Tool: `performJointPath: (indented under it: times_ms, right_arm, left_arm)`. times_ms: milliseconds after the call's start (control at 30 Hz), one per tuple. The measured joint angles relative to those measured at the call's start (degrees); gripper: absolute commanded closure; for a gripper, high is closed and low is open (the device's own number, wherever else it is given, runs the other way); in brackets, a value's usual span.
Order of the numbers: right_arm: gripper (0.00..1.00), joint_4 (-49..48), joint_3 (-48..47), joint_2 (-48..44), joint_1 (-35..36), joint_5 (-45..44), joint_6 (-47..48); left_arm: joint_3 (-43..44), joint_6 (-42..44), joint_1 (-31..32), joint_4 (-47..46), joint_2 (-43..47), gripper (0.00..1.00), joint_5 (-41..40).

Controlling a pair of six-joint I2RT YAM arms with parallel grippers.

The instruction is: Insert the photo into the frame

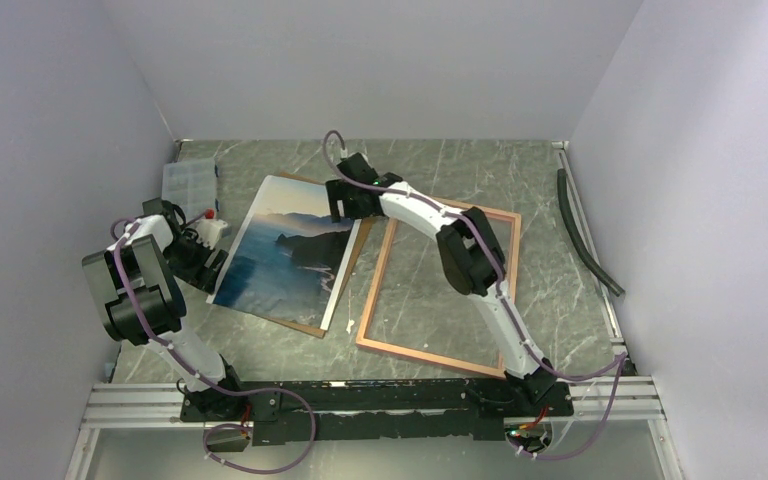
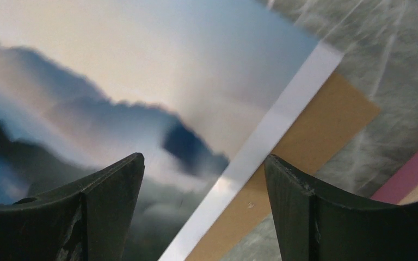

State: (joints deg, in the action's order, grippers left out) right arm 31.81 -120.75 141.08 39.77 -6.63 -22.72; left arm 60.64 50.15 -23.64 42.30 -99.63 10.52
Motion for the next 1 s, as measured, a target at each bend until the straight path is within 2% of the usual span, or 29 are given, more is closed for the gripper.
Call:
performJointPath:
  times_ms: [233,400,633,800,1000]
  right_arm:
    - [0.18,-19.76,18.88,-8.72,-6.25,19.71,-11.41]
    - [0.18,-27.87,22.27,-8.81,-9.7,27.89,-17.79]
    - [0.19,-30.84,22.21,-8.61,-8.57,31.32,-21.11]
    - [0.18,-28.33,20.39,-7.32,-7.37,30.21,-20.81]
    - [0.18,-23.61,18.08,-7.32,-7.98,27.41,-18.84]
  left_arm:
    - [0.0,0.09,0.04,0.04,0.02,0.21,0.0]
    - [-0.02,0.11,0.07,0.02,0.02,0.21,0.02]
    - [-0.02,0.11,0.07,0.04,0.04,0.22,0.04]
    - [0.57,0.11,0.04,0.79,-0.02,0.21,0.11]
    - [8.52,-0.44,-0.74,2.54,-3.63,0.19,3.91]
